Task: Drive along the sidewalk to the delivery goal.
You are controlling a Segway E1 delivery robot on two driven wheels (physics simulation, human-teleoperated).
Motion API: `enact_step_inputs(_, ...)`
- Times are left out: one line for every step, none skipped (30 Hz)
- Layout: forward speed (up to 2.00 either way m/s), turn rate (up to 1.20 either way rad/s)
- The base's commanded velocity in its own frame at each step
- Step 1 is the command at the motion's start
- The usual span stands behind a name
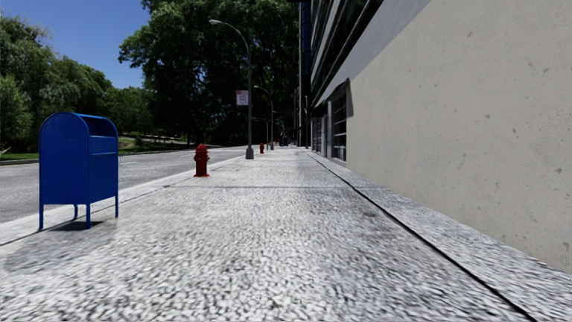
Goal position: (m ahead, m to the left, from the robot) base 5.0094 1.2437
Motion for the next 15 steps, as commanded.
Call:
enact_step_inputs(1.09, 0.08)
enact_step_inputs(1.09, 0.07)
enact_step_inputs(1.09, 0.07)
enact_step_inputs(1.08, 0.02)
enact_step_inputs(1.08, 0.02)
enact_step_inputs(1.08, 0.01)
enact_step_inputs(1.07, 0.0)
enact_step_inputs(1.07, 0.0)
enact_step_inputs(1.07, 0.0)
enact_step_inputs(1.07, 0.03)
enact_step_inputs(1.07, 0.05)
enact_step_inputs(1.07, 0.16)
enact_step_inputs(1.07, 0.25)
enact_step_inputs(1.07, 0.25)
enact_step_inputs(1.07, 0.11)
